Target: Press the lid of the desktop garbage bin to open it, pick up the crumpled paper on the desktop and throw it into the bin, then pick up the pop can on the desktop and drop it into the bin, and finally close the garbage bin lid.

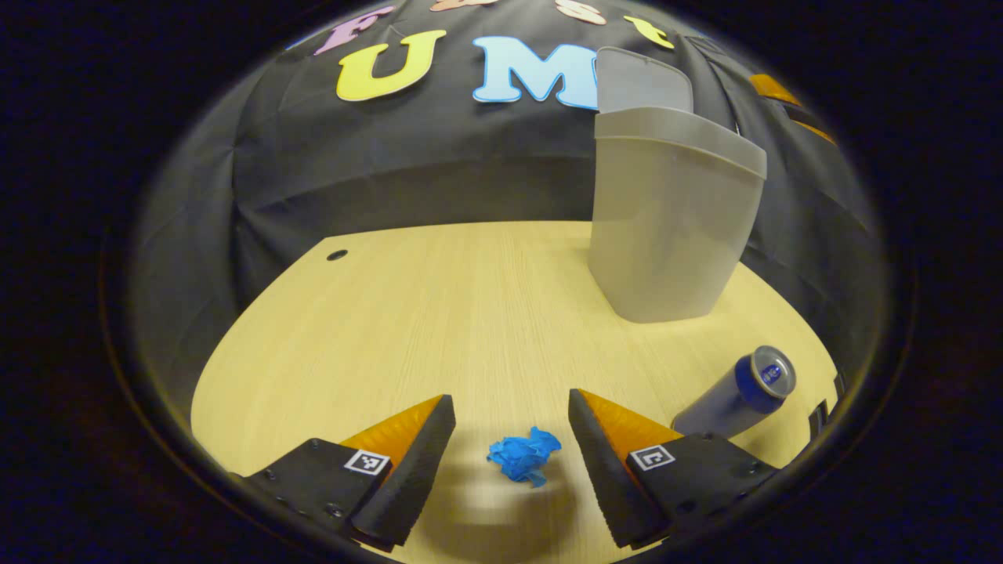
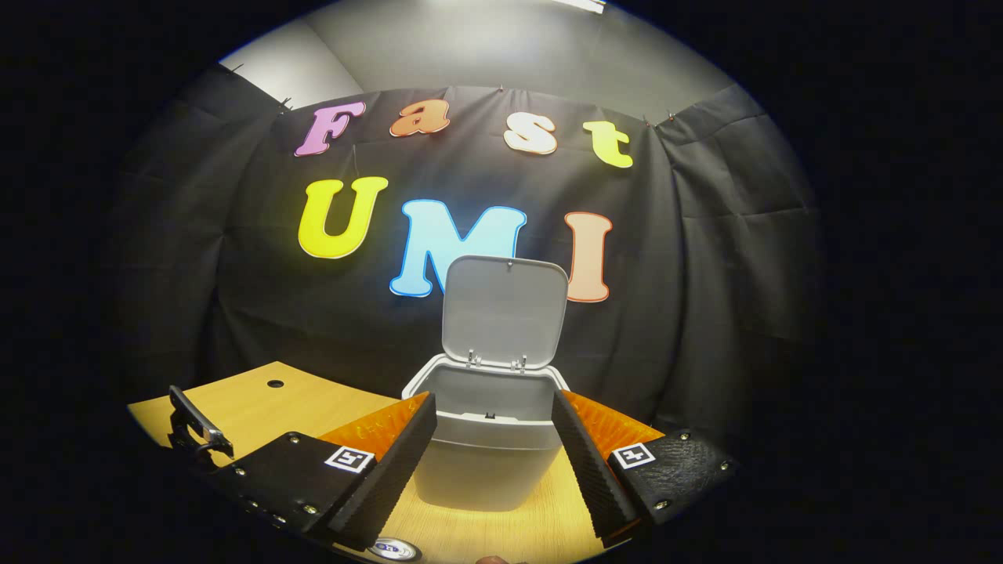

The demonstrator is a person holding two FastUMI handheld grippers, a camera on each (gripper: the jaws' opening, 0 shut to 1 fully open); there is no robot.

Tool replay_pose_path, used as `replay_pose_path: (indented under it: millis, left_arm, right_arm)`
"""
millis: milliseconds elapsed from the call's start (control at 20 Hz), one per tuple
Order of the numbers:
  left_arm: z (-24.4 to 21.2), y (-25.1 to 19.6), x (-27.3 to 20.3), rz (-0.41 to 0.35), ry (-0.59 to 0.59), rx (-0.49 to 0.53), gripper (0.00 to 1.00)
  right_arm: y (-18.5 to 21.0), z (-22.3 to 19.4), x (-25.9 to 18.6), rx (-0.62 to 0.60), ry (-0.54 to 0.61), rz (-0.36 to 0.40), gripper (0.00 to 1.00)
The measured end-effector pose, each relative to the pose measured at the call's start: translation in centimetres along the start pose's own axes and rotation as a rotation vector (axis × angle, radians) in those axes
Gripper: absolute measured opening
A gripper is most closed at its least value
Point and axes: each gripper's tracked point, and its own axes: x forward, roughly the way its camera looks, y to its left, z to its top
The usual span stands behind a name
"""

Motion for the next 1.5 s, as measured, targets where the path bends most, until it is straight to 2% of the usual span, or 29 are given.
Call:
replay_pose_path:
  millis: [100, 150, 200, 250, 300, 350, 400, 450, 550, 650, 700, 800, 850, 900, 1000, 1050, 1100, 1150, 1200, 1500]
  left_arm:
    - [-1.5, -0.1, 0.5, -0.007, 0.027, 0.002, 0.96]
    - [-1.8, -0.1, 0.7, -0.011, 0.036, 0.005, 1.00]
    - [-2.3, -0.2, 1.1, -0.016, 0.045, 0.010, 0.96]
    - [-2.7, -0.3, 1.4, -0.019, 0.050, 0.016, 0.92]
    - [-3.2, -0.4, 1.7, -0.022, 0.058, 0.023, 0.96]
    - [-3.6, -0.5, 1.9, -0.026, 0.069, 0.027, 0.92]
    - [-4.3, -0.6, 1.8, -0.029, 0.078, 0.029, 0.96]
    - [-4.6, -0.6, 1.9, -0.032, 0.088, 0.030, 1.00]
    - [-5.1, -0.8, 2.3, -0.034, 0.100, 0.026, 0.98]
    - [-5.3, -0.6, 2.2, -0.026, 0.101, 0.039, 0.82]
    - [-5.3, -0.6, 2.2, -0.020, 0.101, 0.045, 0.65]
    - [-5.4, -0.6, 2.3, -0.019, 0.104, 0.053, 0.51]
    - [-5.3, -0.5, 2.3, -0.019, 0.105, 0.058, 0.50]
    - [-5.1, -0.3, 2.3, -0.011, 0.096, 0.058, 0.63]
    - [-4.7, -0.2, 2.2, -0.012, 0.095, 0.068, 0.39]
    - [-4.5, -0.3, 2.4, -0.025, 0.092, 0.074, 0.46]
    - [-4.4, -0.6, 2.2, -0.039, 0.091, 0.087, 0.24]
    - [-4.0, -0.2, 2.1, -0.026, 0.082, 0.103, 0.39]
    - [-3.6, -0.6, 1.9, -0.039, 0.069, 0.112, 0.24]
    - [2.1, -1.0, 0.2, -0.060, -0.022, 0.115, 0.23]
  right_arm:
    - [-0.1, -0.5, -0.3, -0.006, 0.015, -0.007, 0.95]
    - [-0.1, -0.8, -0.5, -0.006, 0.022, -0.010, 1.00]
    - [-0.1, -0.9, -0.6, -0.005, 0.029, -0.012, 0.95]
    - [-0.1, -1.0, -0.7, -0.002, 0.036, -0.013, 0.95]
    - [0.0, -1.1, -0.8, 0.001, 0.041, -0.015, 0.95]
    - [-0.1, -1.2, -1.0, 0.003, 0.043, -0.018, 0.95]
    - [-0.1, -1.1, -1.1, 0.004, 0.041, -0.021, 1.00]
    - [-0.2, -1.1, -1.2, 0.004, 0.041, -0.025, 0.95]
    - [-0.4, -1.0, -1.3, 0.000, 0.038, -0.032, 0.95]
    - [-0.6, -0.8, -1.5, 0.000, 0.034, -0.040, 0.95]
    - [-0.6, -0.7, -1.5, 0.003, 0.033, -0.042, 0.95]
    - [-0.7, -0.7, -1.6, 0.008, 0.034, -0.044, 0.95]
    - [-0.7, -0.8, -1.6, 0.009, 0.034, -0.045, 0.95]
    - [-0.8, -0.7, -1.6, 0.010, 0.033, -0.046, 0.95]
    - [-0.8, -0.7, -1.7, 0.009, 0.031, -0.046, 0.95]
    - [-0.9, -0.7, -1.7, 0.008, 0.031, -0.046, 0.95]
    - [-1.0, -0.7, -1.7, 0.008, 0.030, -0.045, 0.95]
    - [-1.0, -0.6, -1.7, 0.010, 0.028, -0.044, 0.95]
    - [-1.1, -0.6, -1.8, 0.013, 0.026, -0.044, 0.95]
    - [-2.0, -0.4, -1.8, 0.046, 0.011, -0.050, 0.95]
